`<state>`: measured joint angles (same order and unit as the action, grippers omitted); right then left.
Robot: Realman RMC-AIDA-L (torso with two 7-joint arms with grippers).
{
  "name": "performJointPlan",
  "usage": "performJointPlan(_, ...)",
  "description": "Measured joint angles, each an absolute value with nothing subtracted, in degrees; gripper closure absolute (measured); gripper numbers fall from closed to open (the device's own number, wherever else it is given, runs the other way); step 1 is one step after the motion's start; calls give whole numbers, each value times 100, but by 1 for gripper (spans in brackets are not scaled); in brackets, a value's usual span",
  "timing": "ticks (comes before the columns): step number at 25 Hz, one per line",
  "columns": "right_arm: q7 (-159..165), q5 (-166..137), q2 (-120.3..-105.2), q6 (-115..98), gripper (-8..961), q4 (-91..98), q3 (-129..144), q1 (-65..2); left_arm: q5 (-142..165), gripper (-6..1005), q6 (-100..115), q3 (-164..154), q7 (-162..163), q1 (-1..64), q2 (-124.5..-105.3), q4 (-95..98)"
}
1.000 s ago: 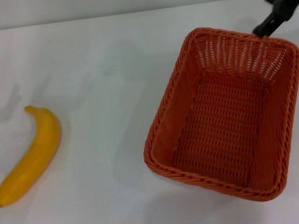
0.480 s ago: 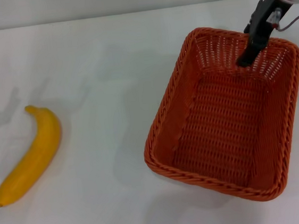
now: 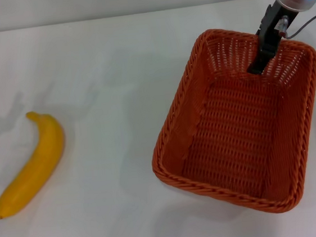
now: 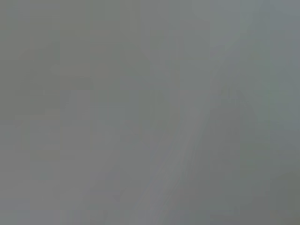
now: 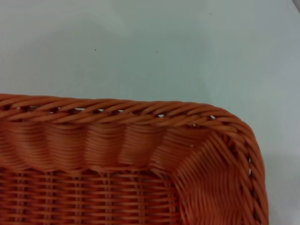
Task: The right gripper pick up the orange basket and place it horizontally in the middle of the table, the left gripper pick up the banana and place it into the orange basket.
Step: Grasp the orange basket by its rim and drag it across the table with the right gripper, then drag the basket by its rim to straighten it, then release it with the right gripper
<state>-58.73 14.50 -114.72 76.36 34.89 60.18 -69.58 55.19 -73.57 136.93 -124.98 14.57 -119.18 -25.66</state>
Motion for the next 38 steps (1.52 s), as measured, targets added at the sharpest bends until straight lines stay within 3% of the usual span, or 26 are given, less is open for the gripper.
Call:
performJointPlan(6, -5888, 1387, -11496, 7582, 86, 3399, 6163, -7001, 5519, 136, -7357, 13693, -12496, 1476, -11911, -2568)
performJointPlan(12, -5870, 1327, -11496, 7582, 245, 3397, 6176, -7005, 5519, 137, -7357, 13693, -12492, 1484, -11909, -2589)
performJointPlan(22, -5641, 1262, -11461, 7681, 701, 3496, 6125, -6975, 5506, 136, -7361, 13693, -12506, 1472, -11909, -2585)
performJointPlan(27, -5095, 1242, -11319, 7646, 710, 3963, 6086, -6783, 5490, 136, -7367, 13693, -12507, 1442, -11909, -2601)
performJointPlan(35, -4229, 1234, -10970, 8034, 732, 4377, 5358, -6465, 5500, 137, -7360, 13736, -12559, 1506, -11878, -2672)
performJointPlan(38, -3835, 1221, -10924, 8156, 749, 4538, 5156, -6255, 5484, 136, -7317, 13744, -12640, 1515, -11874, -2785)
